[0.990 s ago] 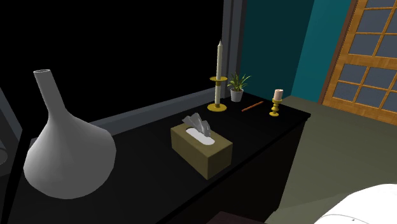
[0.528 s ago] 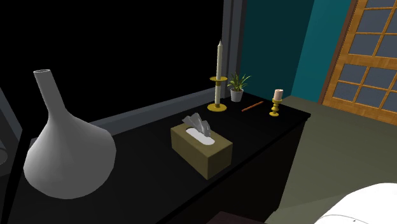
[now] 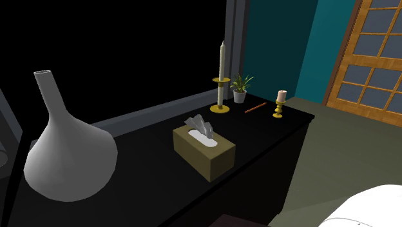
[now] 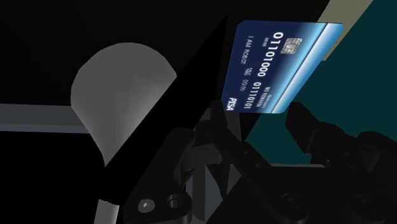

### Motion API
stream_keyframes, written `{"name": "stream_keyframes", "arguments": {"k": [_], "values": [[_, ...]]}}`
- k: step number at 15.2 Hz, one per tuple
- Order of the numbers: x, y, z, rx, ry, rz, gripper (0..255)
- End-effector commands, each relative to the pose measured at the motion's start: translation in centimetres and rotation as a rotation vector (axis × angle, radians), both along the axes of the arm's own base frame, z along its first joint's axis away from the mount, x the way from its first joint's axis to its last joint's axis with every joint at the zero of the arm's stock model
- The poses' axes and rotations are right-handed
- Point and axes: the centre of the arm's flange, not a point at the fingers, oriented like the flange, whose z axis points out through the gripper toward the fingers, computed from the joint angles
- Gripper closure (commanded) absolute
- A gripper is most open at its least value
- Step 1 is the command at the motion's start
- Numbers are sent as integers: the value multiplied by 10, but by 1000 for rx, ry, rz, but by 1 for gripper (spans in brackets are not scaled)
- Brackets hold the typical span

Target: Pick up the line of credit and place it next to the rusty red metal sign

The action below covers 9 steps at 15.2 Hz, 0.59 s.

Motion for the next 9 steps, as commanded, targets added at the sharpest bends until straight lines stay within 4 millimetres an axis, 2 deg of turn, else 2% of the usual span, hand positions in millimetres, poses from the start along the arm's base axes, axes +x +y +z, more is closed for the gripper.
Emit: {"name": "stream_keyframes", "arguments": {"k": [1,9], "values": [[-1,0,-10,0,0,0,255],[-1,0,-53,0,0,0,255]]}}
